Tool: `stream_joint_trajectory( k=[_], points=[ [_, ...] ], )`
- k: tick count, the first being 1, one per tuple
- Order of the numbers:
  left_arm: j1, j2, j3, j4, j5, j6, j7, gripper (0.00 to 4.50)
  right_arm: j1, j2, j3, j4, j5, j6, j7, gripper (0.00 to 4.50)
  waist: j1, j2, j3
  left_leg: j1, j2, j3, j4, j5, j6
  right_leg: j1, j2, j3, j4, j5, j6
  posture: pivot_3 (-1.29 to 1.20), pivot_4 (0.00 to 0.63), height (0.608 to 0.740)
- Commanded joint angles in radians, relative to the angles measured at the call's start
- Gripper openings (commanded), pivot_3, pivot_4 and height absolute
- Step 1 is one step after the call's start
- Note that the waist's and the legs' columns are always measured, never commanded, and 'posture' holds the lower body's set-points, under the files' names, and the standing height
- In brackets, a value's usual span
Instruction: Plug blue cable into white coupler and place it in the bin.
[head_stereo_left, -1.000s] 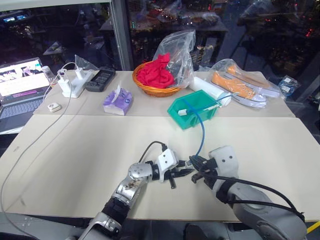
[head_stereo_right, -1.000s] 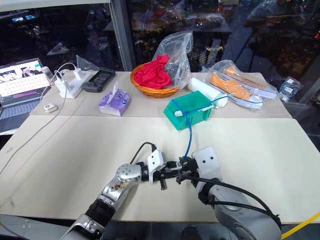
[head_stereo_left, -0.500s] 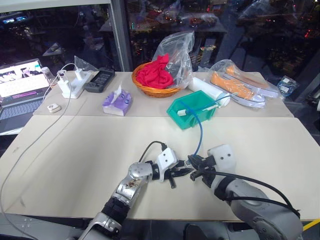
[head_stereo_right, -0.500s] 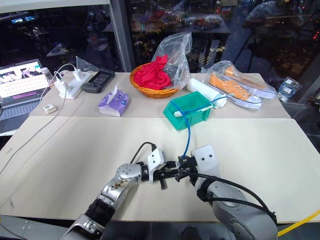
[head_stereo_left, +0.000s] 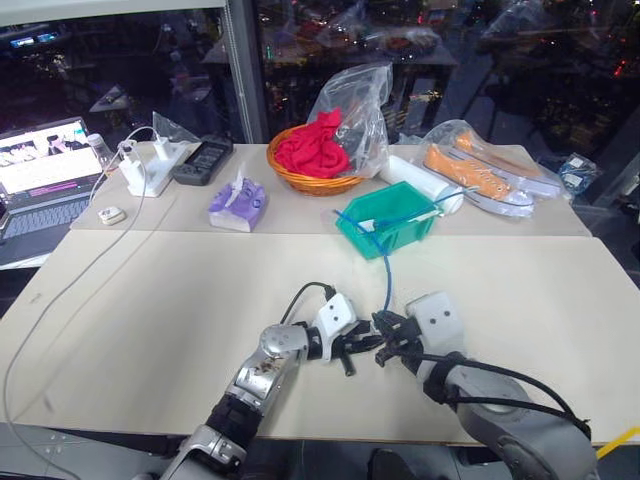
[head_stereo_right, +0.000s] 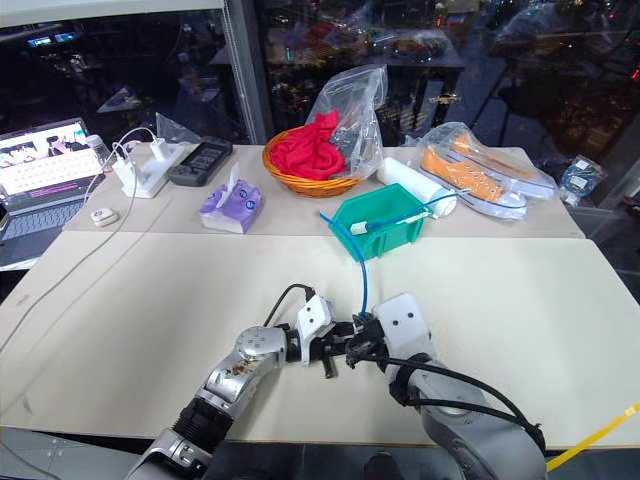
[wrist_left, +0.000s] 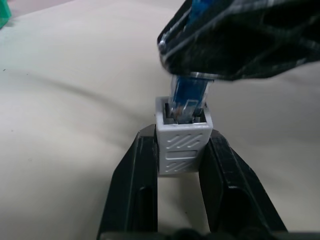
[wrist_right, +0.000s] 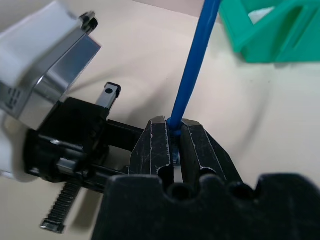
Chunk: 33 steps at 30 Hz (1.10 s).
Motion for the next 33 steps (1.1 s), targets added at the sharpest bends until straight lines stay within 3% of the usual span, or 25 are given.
stream_joint_trajectory(
  k=[1,13,23,33],
  points=[
    [-0.029,-0.041,0.006,-0.081,-0.048,-0.012,-0.003,0.67,0.059,0.027,0.071,0.069,-0.004,0.042,0.021,0.0,0.0,0.0,0.0,0.0,0.0,0.0,0.0,0.0,0.0,0.0,0.0,0.0,0.0,0.0,0.0,0.0,0.15,0.728],
    [-0.029,-0.044,0.009,-0.091,-0.048,-0.002,-0.006,0.67,0.15,0.171,0.04,0.158,-0.001,0.116,0.033,0.0,0.0,0.001,-0.009,0.0,0.0,0.0,-0.002,0.0,0.0,0.001,0.0,0.0,0.0,-0.002,0.0,0.0,0.15,0.728],
    [-0.04,-0.047,0.017,-0.083,-0.047,-0.002,-0.001,0.67,0.138,0.186,0.114,0.204,-0.039,0.12,0.048,0.0,-0.001,0.001,-0.016,0.001,0.0,0.0,-0.002,0.0,0.0,0.001,0.0,0.0,0.001,-0.002,0.0,0.0,0.15,0.728],
    [-0.04,-0.048,0.024,-0.091,-0.056,0.009,0.0,0.67,0.12,0.189,0.072,0.178,-0.05,0.107,0.066,0.0,-0.001,0.0,-0.018,0.001,0.0,0.0,-0.002,0.0,0.0,0.001,0.0,0.0,0.001,-0.002,0.0,0.0,0.15,0.728]
  ],
)
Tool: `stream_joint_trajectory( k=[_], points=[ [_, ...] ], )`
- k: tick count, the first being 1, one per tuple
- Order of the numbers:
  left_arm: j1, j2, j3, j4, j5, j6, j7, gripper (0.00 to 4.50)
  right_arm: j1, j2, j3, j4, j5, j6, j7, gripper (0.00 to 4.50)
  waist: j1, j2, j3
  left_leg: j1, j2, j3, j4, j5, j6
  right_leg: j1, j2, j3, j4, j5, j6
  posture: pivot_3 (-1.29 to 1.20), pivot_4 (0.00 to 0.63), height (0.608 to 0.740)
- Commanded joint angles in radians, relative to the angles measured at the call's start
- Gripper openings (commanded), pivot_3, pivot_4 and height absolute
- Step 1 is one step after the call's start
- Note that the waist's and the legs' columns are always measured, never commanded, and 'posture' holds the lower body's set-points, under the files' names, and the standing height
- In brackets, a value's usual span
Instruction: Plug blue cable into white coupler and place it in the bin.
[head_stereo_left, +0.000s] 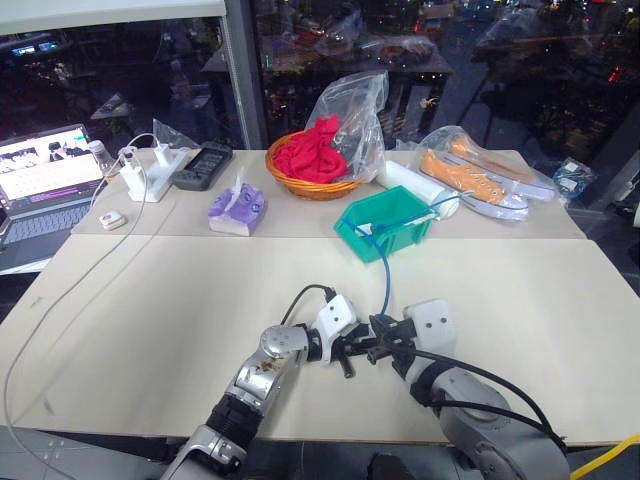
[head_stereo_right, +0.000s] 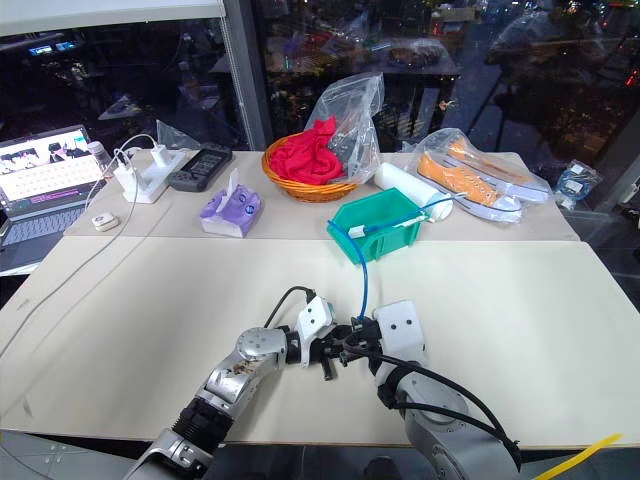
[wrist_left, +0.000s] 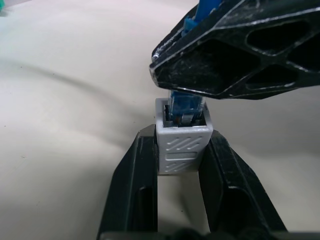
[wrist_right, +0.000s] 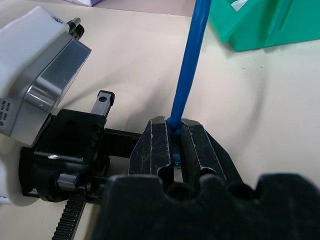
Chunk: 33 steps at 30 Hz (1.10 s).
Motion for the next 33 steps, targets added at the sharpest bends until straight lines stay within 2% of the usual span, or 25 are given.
stream_joint_trajectory(
  k=[1,3,5,6,15,19,21,24,28,30,33],
  points=[
    [-0.04,-0.047,0.027,-0.096,-0.065,-0.029,0.002,1.17,0.05,-0.007,0.079,0.14,0.035,0.113,0.059,0.0,0.0,0.0,0.0,0.0,0.0,0.0,0.0,0.0,0.0,0.0,0.0,0.0,0.0,0.0,0.0,0.0,0.15,0.728],
    [-0.038,-0.043,0.029,-0.102,-0.068,-0.029,-0.001,1.91,0.047,-0.01,0.068,0.132,0.034,0.114,0.064,0.0,0.0,-0.001,0.0,0.0,0.0,0.0,0.0,0.0,0.0,0.0,0.0,0.0,0.0,0.0,0.0,0.0,0.15,0.728],
    [-0.037,-0.035,0.036,-0.115,-0.07,-0.017,0.001,2.35,0.043,-0.007,0.04,0.111,0.042,0.113,0.072,0.0,-0.007,-0.002,0.0,0.0,0.0,0.0,0.0,0.0,0.0,0.0,0.0,0.0,0.0,0.0,0.0,0.0,0.15,0.728],
    [-0.036,-0.031,0.046,-0.124,-0.077,-0.006,0.007,2.88,0.041,-0.008,0.026,0.103,0.046,0.114,0.077,0.0,-0.007,-0.002,0.0,-0.001,0.0,0.0,0.0,0.0,0.0,-0.001,0.0,0.0,0.0,0.0,0.0,0.0,0.15,0.728],
    [0.021,0.074,0.123,-0.344,-0.131,0.117,0.03,2.88,-0.034,0.022,-0.153,0.102,0.098,0.096,0.091,0.0,-0.007,-0.002,0.001,0.0,0.0,0.0,0.0,0.0,0.0,-0.004,0.0,0.0,0.0,0.0,0.0,0.0,0.15,0.728],
    [0.069,0.126,0.163,-0.467,-0.185,0.196,0.039,2.88,-0.101,0.049,-0.255,0.074,0.199,0.095,0.132,0.0,0.0,-0.002,0.002,-0.001,0.0,-0.001,0.0,0.0,0.0,-0.005,0.0,-0.001,0.0,0.0,0.0,0.0,0.15,0.728],
    [0.091,0.149,0.186,-0.512,-0.211,0.23,0.048,2.88,-0.158,0.073,-0.329,0.065,0.31,0.108,0.163,0.0,0.0,-0.002,0.002,-0.001,0.0,-0.001,0.0,0.0,0.0,-0.004,0.0,-0.001,0.0,0.0,0.0,0.0,0.15,0.728],
    [0.109,0.168,0.215,-0.56,-0.247,0.276,0.073,2.88,-0.265,0.092,-0.421,0.085,0.469,0.135,0.183,0.0,-0.01,0.0,0.005,0.0,0.0,-0.001,0.0,-0.001,0.001,-0.005,0.0,0.0,0.0,0.0,0.0,0.0,0.15,0.728],
    [0.134,0.178,0.224,-0.609,-0.266,0.308,0.116,2.88,-0.503,0.097,-0.514,0.183,0.683,0.158,0.14,0.0,-0.022,0.002,0.011,0.0,0.0,-0.002,0.0,-0.002,0.004,-0.005,0.0,-0.001,0.001,0.0,0.0,0.0,0.15,0.728],
    [0.144,0.178,0.228,-0.621,-0.269,0.314,0.14,2.88,-0.624,0.085,-0.522,0.279,0.693,0.17,0.1,0.0,-0.027,0.004,0.013,-0.001,0.0,-0.002,0.0,-0.002,0.004,-0.005,0.0,-0.001,0.001,0.0,0.0,0.0,0.15,0.728],
    [0.158,0.182,0.225,-0.643,-0.267,0.313,0.166,2.88,-0.808,0.062,-0.472,0.544,0.572,0.138,0.063,0.0,-0.033,0.005,0.014,-0.001,0.0,-0.003,0.0,-0.002,0.004,-0.005,0.0,-0.001,0.001,0.0,0.0,0.0,0.15,0.728]
  ],
)
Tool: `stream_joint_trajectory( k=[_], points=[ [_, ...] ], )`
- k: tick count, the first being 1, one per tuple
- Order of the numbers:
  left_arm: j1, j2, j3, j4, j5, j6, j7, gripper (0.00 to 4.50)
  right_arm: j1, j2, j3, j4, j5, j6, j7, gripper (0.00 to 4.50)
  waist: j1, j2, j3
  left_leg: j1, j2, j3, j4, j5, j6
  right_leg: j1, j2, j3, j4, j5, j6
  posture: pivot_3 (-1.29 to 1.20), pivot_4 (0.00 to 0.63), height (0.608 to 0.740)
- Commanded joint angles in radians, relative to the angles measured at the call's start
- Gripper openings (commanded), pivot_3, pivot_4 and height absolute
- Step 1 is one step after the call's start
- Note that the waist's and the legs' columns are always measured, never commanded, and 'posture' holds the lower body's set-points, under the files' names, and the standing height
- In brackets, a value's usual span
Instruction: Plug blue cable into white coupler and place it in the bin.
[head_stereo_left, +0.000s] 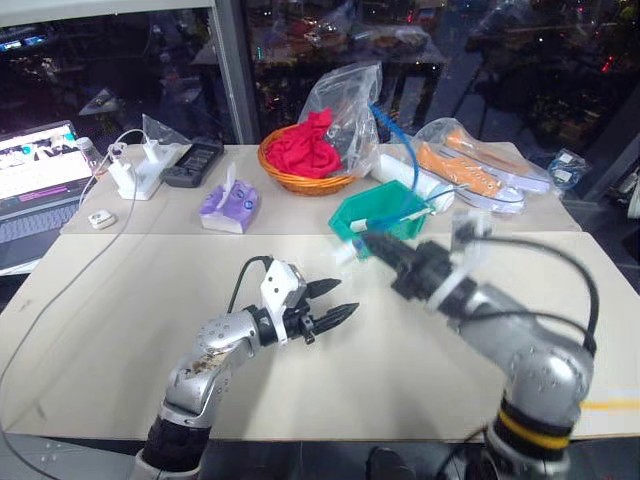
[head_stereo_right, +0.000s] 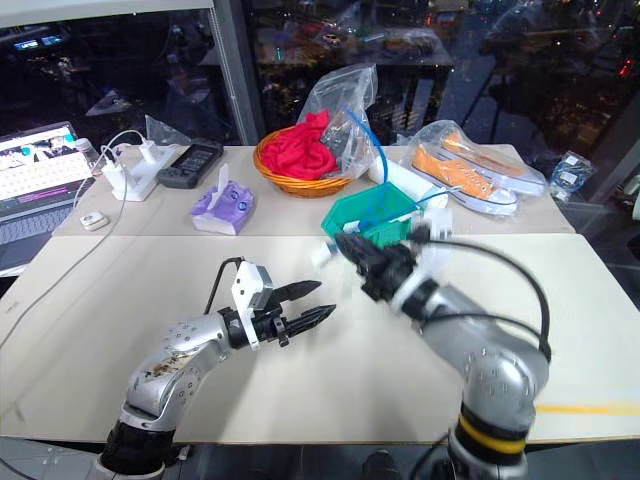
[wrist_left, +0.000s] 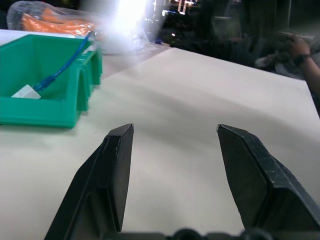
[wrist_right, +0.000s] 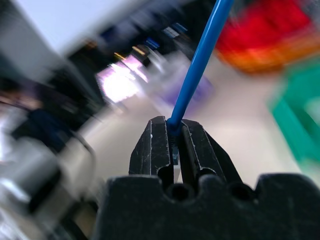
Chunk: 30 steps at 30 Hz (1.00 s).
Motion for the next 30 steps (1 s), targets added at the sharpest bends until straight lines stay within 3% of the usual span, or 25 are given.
stream_joint_trajectory(
  k=[1,8,13,21,26,30],
  points=[
    [0.013,0.004,0.006,-0.062,-0.013,-0.004,0.034,2.88,-0.165,-0.027,0.039,0.273,-0.109,-0.048,-0.032,0.0,-0.002,0.001,0.0,0.0,0.0,0.0,0.0,0.0,0.0,0.0,0.0,0.0,0.0,0.0,0.0,0.0,0.15,0.728],
    [0.035,0.014,0.0,-0.099,-0.008,-0.008,0.075,2.88,-0.382,-0.05,0.123,0.792,-0.349,-0.267,0.038,0.0,-0.014,0.003,0.002,-0.001,0.0,0.0,0.0,0.002,-0.004,-0.001,0.0,-0.001,-0.001,0.0,0.0,0.0,0.15,0.728],
    [0.047,0.014,-0.002,-0.118,-0.007,-0.007,0.107,2.88,-0.439,-0.046,0.12,0.978,-0.431,-0.377,0.072,0.0,-0.022,0.004,0.002,-0.003,0.0,0.0,-0.001,0.002,-0.004,-0.001,0.0,-0.002,0.0,0.0,0.0,0.0,0.15,0.728],
    [0.06,0.025,0.002,-0.137,-0.012,-0.004,0.135,2.91,-0.464,-0.032,0.091,1.081,-0.511,-0.521,0.05,2.67,-0.03,0.005,0.004,-0.002,0.0,0.0,-0.001,0.002,-0.004,-0.001,0.0,-0.002,-0.001,0.0,0.0,0.0,0.15,0.728],
    [0.06,0.037,0.016,-0.135,-0.008,-0.01,0.146,2.91,-0.464,-0.064,0.074,0.965,-0.481,-0.463,0.08,4.48,-0.03,0.006,0.004,-0.002,0.0,0.0,-0.001,0.002,-0.004,-0.001,0.0,-0.002,0.0,0.0,0.0,0.0,0.15,0.728],
    [0.071,0.06,0.071,-0.144,-0.011,0.001,0.177,2.91,-0.363,-0.17,0.091,0.763,-0.469,-0.33,0.12,4.48,-0.021,0.007,0.005,-0.003,0.0,0.0,-0.001,0.002,-0.004,-0.001,0.0,-0.002,0.0,0.0,0.0,0.0,0.15,0.728]
  ],
)
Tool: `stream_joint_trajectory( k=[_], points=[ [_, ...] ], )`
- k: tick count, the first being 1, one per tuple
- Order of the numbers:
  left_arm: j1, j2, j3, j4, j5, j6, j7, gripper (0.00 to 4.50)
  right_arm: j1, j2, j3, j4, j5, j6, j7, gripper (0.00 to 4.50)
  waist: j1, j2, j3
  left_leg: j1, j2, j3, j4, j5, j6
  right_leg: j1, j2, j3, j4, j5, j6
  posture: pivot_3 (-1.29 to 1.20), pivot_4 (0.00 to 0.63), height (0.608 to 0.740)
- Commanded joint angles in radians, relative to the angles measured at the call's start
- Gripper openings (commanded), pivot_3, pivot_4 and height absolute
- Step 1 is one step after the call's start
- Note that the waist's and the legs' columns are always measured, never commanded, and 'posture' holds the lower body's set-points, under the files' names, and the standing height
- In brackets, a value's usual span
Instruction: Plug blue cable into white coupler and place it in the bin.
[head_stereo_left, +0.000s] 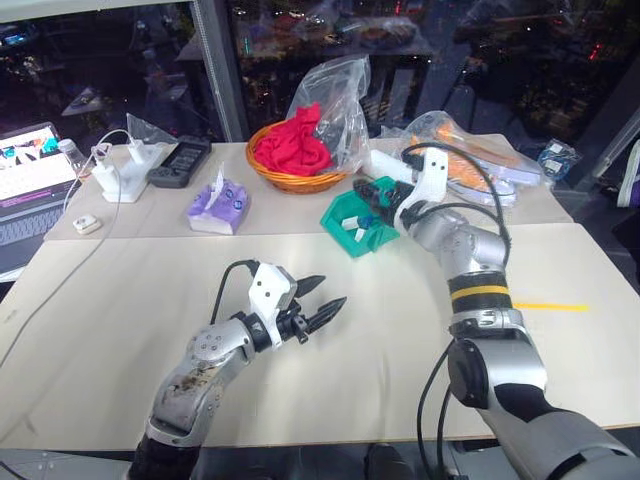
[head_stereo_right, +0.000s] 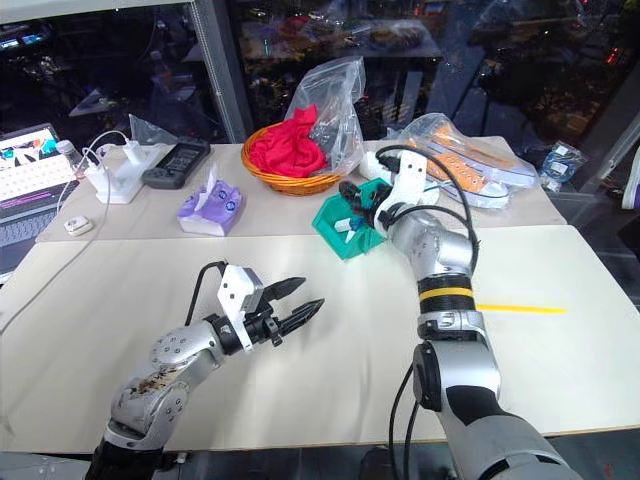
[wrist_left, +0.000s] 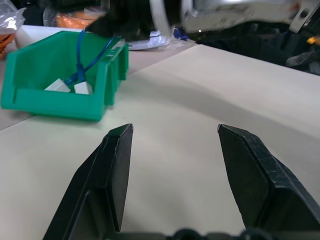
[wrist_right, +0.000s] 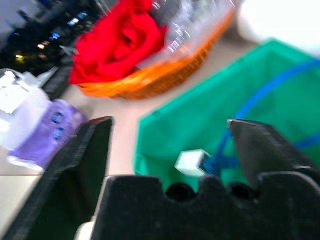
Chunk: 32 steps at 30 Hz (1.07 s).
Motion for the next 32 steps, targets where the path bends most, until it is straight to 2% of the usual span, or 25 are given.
stream_joint_trajectory(
  k=[1,3,6,8,12,16,20,32],
  points=[
    [0.008,0.017,0.07,-0.052,-0.011,0.0,0.041,2.91,0.082,-0.089,-0.004,-0.224,0.024,0.11,0.04,4.48,0.006,0.0,0.0,0.0,0.0,0.0,0.0,0.0,0.0,0.0,0.0,-0.001,0.0,0.0,0.0,0.0,0.15,0.728],
    [0.022,0.018,0.097,-0.065,-0.022,0.011,0.063,2.91,0.152,-0.122,-0.002,-0.341,0.037,0.162,0.048,4.48,0.005,0.0,0.0,0.0,0.0,0.0,0.0,0.0,0.0,0.001,0.0,-0.001,-0.001,0.0,0.0,0.0,0.15,0.728],
    [0.055,-0.017,0.165,-0.097,-0.02,0.03,0.162,2.91,0.347,-0.172,0.033,-0.648,0.045,0.195,0.068,4.48,0.004,0.0,0.0,-0.001,0.0,0.0,0.0,0.0,0.001,0.001,0.0,-0.001,-0.001,0.0,0.0,0.0,0.15,0.728],
    [0.078,-0.06,0.207,-0.125,0.011,0.035,0.263,2.91,0.497,-0.183,0.093,-0.828,-0.023,0.161,0.031,4.48,-0.001,0.0,0.0,-0.001,0.0,0.0,0.0,0.0,0.001,0.0,0.0,-0.001,0.0,0.0,0.001,0.0,0.15,0.728],
    [0.115,-0.123,0.235,-0.155,0.063,0.03,0.396,2.91,0.671,-0.092,0.13,-0.973,-0.096,0.14,-0.096,4.48,-0.002,-0.001,0.001,0.001,0.0,0.0,0.0,0.0,0.001,0.0,0.0,0.0,-0.001,-0.001,0.001,0.0,0.15,0.728],
    [0.147,-0.177,0.231,-0.161,0.132,0.007,0.506,2.91,0.813,-0.055,0.241,-1.002,-0.275,0.024,-0.194,4.48,0.009,-0.003,0.001,0.001,0.0,0.0,0.0,0.0,-0.001,0.001,0.0,0.002,0.0,0.0,0.001,0.0,0.15,0.728],
    [0.166,-0.203,0.215,-0.149,0.149,-0.004,0.529,2.91,0.869,-0.003,0.256,-0.978,-0.352,-0.025,-0.249,4.48,0.018,-0.004,0.002,0.0,-0.002,0.0,0.0,0.003,-0.005,0.001,0.0,0.005,-0.001,0.0,0.001,0.0,0.15,0.728],
    [0.154,-0.222,0.252,-0.119,0.134,0.001,0.544,2.91,0.894,0.041,0.241,-0.935,-0.419,-0.065,-0.233,4.48,0.024,-0.004,0.002,0.001,-0.002,0.0,0.0,0.003,-0.005,0.001,0.0,0.006,-0.001,0.0,0.001,0.0,0.15,0.728]
  ],
)
